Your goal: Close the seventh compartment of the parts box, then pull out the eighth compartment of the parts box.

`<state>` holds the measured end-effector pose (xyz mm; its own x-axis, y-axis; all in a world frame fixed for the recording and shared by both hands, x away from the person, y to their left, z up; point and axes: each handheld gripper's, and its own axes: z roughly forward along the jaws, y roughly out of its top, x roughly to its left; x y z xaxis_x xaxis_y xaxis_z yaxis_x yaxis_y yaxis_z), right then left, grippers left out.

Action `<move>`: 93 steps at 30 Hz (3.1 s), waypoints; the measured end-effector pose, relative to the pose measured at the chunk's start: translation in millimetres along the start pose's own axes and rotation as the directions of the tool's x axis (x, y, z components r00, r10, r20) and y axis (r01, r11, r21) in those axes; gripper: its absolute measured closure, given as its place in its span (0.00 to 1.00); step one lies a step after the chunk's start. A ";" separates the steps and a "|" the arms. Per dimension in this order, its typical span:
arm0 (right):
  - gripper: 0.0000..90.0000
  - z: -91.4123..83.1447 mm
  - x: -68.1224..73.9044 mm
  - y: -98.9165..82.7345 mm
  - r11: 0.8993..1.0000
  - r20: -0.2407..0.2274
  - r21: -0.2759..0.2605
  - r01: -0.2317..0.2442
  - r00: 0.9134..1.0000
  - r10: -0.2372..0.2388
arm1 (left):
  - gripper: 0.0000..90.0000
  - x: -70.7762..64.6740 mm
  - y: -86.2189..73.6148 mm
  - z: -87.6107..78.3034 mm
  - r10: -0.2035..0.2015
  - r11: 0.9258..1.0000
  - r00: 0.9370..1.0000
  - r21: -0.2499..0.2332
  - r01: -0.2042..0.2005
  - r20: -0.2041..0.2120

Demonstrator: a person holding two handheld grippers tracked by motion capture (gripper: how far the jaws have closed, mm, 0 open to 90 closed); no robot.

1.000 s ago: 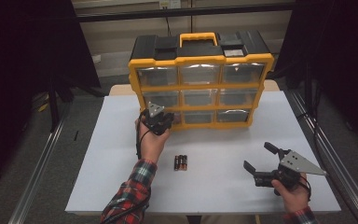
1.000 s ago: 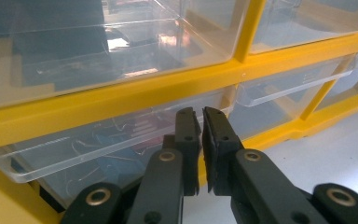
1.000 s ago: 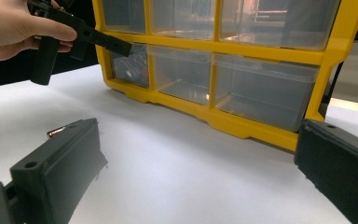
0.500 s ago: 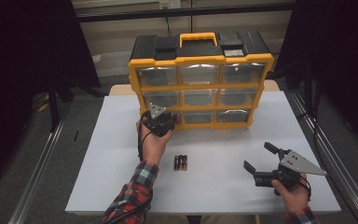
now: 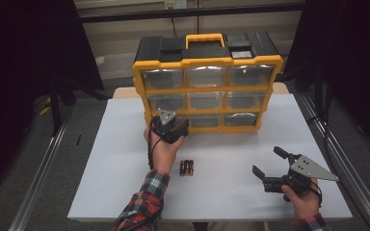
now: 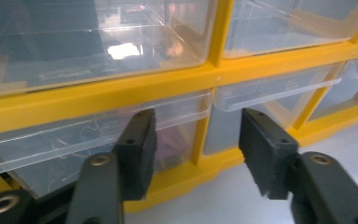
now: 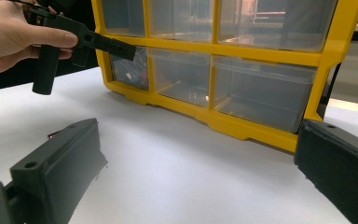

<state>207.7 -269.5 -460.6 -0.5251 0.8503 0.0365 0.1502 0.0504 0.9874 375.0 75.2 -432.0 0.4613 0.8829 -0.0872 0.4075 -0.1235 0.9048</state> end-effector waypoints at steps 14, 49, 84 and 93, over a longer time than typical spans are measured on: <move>0.00 -1.1 -0.5 0.4 1.000 0.001 -0.003 -0.016 1.000 0.016 | 0.19 -6.8 0.8 2.8 0.001 1.000 0.997 -0.027 -0.003 -0.075; 0.00 -2.1 -0.7 2.0 0.999 -0.002 -0.019 -0.030 1.000 0.030 | 0.08 -31.6 -2.5 16.1 -0.067 0.996 0.986 -0.069 0.057 -0.153; 0.00 -2.5 -0.4 2.6 1.000 -0.002 -0.017 -0.019 1.000 0.019 | 0.12 -52.1 -4.4 19.6 0.159 0.982 0.958 -0.061 -0.178 -0.237; 0.00 -2.1 -0.5 2.4 1.000 -0.004 -0.016 -0.019 1.000 0.019 | 0.21 -67.6 -3.7 18.3 0.425 0.890 0.843 -0.017 -0.455 -0.329</move>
<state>206.6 -270.9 -457.9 -0.5251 0.8492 0.0557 0.1465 0.0258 0.9889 356.7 7.7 -437.1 0.3033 0.8411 0.4479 0.1394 -0.5041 0.8523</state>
